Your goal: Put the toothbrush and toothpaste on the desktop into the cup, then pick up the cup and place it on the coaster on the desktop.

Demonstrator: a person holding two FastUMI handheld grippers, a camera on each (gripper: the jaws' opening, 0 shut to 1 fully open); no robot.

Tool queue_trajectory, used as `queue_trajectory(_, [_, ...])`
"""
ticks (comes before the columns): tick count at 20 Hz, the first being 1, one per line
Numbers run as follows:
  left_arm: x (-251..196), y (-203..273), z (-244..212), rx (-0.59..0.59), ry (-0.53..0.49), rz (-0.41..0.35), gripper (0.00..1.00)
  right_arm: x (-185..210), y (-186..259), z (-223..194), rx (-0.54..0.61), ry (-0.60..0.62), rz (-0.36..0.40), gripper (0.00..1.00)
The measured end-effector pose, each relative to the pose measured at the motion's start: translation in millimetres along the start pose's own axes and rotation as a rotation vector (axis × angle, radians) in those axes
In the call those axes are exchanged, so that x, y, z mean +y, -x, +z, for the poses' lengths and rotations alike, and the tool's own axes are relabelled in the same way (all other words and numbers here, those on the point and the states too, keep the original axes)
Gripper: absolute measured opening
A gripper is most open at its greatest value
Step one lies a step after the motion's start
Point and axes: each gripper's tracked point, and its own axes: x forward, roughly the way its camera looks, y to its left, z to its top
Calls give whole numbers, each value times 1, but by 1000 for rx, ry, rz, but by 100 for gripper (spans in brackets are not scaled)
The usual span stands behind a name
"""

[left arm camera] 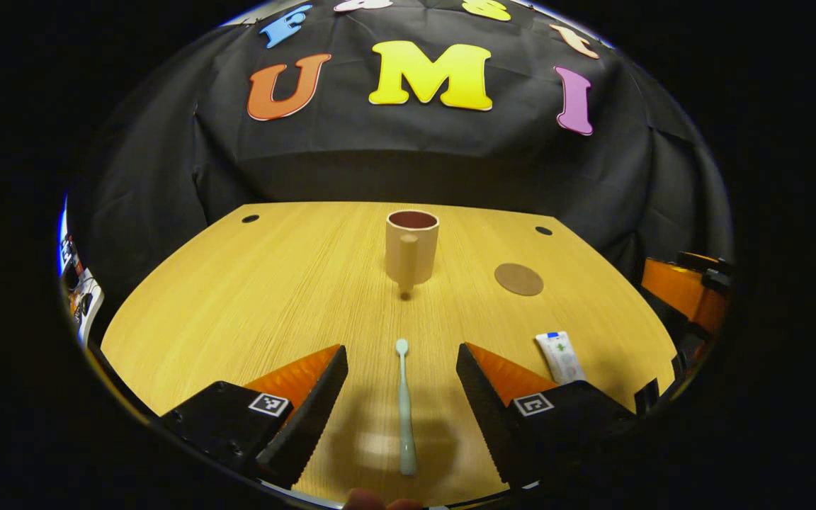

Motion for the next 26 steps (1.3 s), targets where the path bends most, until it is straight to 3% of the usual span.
queue_trajectory(8, [6,-31,-50,112,-20,7,97,2,-1,-35,70,-4,0,95])
queue_trajectory(11, [5,-35,-52,113,-48,8,90,1,2,-39,73,-6,-6,95])
queue_trajectory(14, [7,-37,-50,116,-54,11,71,-1,1,-39,74,-10,-18,95])
queue_trajectory(15, [6,-38,-51,119,-58,10,73,-2,1,-40,75,-10,-23,95])
queue_trajectory(18, [1,-36,-51,118,-69,5,53,0,1,-43,83,-6,-32,95])
queue_trajectory(19, [-1,-36,-51,117,-73,5,54,0,1,-44,84,-6,-33,95])
queue_trajectory(20, [-3,-36,-51,115,-78,6,42,0,2,-46,85,-5,-35,95])
queue_trajectory(26, [-1,-37,-51,111,-65,34,16,5,-2,-49,103,-3,-32,95])
